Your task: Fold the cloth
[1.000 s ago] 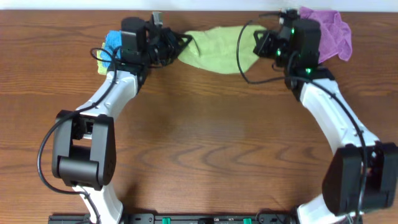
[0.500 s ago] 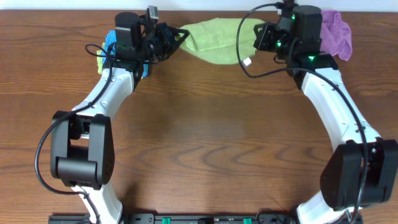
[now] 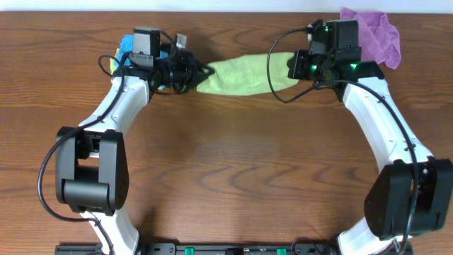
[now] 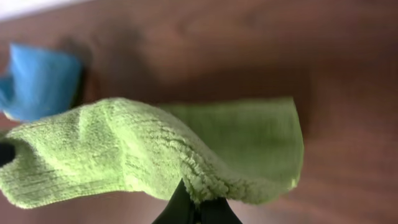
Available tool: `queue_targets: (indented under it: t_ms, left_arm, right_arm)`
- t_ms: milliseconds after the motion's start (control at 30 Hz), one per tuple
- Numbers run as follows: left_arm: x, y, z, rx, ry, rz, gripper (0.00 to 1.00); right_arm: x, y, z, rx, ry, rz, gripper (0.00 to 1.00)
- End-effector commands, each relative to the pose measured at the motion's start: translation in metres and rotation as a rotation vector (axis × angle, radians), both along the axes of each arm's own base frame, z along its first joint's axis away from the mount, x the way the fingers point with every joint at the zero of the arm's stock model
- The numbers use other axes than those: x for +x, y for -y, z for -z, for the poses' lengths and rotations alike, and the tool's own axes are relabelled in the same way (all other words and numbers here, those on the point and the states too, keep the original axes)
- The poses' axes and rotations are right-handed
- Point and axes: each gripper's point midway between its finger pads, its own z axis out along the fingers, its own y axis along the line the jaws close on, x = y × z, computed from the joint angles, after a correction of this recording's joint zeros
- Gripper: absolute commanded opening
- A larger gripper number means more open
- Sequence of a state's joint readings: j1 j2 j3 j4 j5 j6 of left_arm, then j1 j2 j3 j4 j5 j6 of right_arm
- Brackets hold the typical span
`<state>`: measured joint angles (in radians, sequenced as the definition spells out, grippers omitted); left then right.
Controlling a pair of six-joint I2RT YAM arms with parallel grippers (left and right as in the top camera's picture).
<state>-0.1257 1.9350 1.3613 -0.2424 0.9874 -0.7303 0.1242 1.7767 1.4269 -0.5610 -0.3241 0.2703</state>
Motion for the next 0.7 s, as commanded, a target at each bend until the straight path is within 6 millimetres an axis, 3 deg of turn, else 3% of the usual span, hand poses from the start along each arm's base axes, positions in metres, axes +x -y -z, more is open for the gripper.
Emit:
queue_targets:
  t_ms: [0, 233, 467, 667]
  left_arm:
    - [-0.016, -0.001, -0.009, 0.023, 0.066, 0.096, 0.06]
    - [-0.077, -0.009, 0.016, 0.096, -0.104, 0.228, 0.06]
    - [-0.105, -0.011, 0.022, 0.112, -0.172, 0.297, 0.06]
    - [-0.129, -0.007, 0.042, 0.13, -0.25, 0.324, 0.06]
  right_arm:
    - [-0.012, -0.004, -0.001, -0.021, -0.028, -0.047, 0.01]
    - [-0.048, -0.001, 0.018, -0.042, -0.193, -0.07, 0.01]
    - [-0.081, -0.005, 0.041, -0.065, -0.323, -0.104, 0.01]
    - [-0.108, -0.015, 0.058, -0.069, -0.383, -0.124, 0.01]
